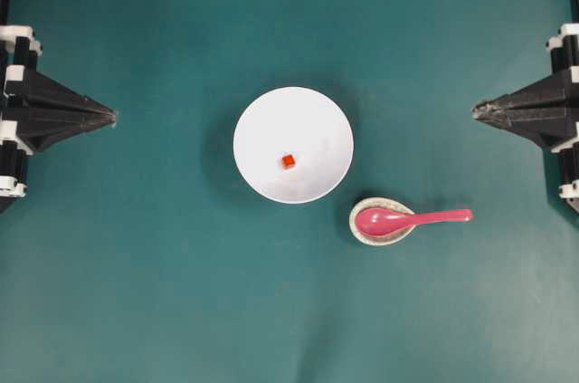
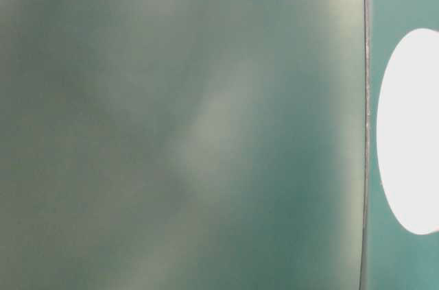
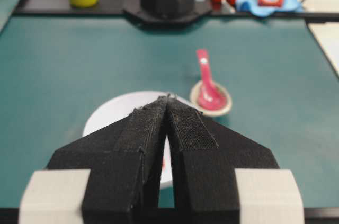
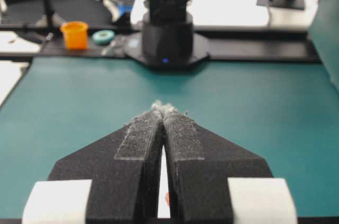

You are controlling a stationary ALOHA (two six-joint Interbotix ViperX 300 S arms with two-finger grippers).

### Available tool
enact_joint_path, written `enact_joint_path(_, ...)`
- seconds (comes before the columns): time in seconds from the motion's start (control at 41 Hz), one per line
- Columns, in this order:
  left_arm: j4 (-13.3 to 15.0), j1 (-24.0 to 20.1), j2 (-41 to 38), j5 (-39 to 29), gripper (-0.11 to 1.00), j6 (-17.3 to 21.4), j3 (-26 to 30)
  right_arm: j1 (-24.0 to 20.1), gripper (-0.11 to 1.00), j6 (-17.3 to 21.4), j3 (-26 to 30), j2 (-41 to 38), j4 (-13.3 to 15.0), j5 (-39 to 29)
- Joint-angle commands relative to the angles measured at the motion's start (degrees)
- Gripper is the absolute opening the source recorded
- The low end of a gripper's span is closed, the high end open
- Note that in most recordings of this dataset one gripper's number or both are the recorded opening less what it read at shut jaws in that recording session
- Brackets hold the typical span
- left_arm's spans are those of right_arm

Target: Grip the spoon and scoop the red block from the bowl with right arm.

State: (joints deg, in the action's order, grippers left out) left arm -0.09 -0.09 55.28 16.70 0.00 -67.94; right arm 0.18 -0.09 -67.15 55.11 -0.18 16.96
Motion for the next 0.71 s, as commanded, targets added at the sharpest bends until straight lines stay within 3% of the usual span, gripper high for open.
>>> enact_joint_path(0.0,-0.79,-0.09,0.53,-0.62,0.00,0.62,2.46,-0.35,0.00,0.26,1.14,-0.18,0.00,-0.18)
enact_joint_path(0.195,-0.70,-0.35,2.02,-4.83,0.00,1.14,3.34,-0.26,0.00,0.35,2.37,-0.09,-0.18,-4.04)
enact_joint_path(0.683,-0.79,-0.35,2.11,-9.32,0.00,1.23,4.04,-0.35,0.01,0.44,2.37,-0.18,-3.96,-3.87)
